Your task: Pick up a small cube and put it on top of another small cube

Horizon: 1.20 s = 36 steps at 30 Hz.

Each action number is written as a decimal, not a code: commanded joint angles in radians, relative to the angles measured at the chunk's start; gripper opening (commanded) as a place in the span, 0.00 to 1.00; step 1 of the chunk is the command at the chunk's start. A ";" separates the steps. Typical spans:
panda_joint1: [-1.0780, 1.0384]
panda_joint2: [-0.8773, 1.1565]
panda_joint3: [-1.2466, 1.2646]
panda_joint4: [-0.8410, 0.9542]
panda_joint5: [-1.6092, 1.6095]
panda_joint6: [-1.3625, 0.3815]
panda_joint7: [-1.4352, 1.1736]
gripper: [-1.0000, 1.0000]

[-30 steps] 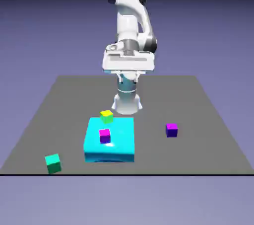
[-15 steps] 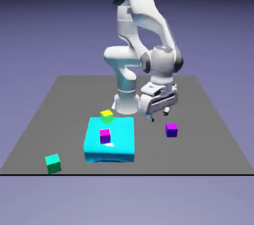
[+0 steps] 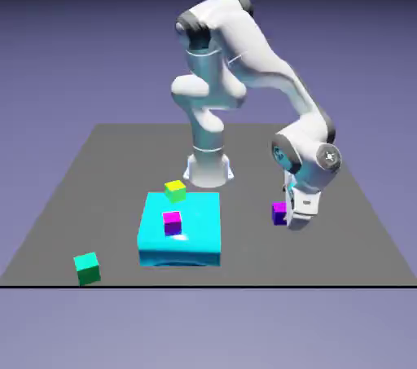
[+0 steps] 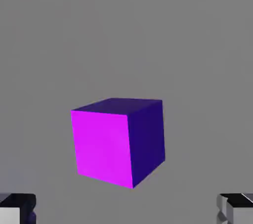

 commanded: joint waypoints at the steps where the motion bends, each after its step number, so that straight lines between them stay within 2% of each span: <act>1: -0.014 0.036 0.025 0.011 -0.014 -0.030 -0.029 0.50; 7: -0.097 0.254 0.176 0.075 -0.105 -0.205 -0.202 0.50; 14: -0.262 0.507 0.318 0.050 -0.326 -0.303 -0.388 0.50; 29: -0.682 1.051 0.592 -0.100 -0.914 -0.404 -0.771 0.50; 32: -0.735 1.089 0.599 -0.144 -0.994 -0.375 -0.792 0.50; 36: -0.744 1.116 0.455 -0.172 -1.121 -0.297 -0.791 0.50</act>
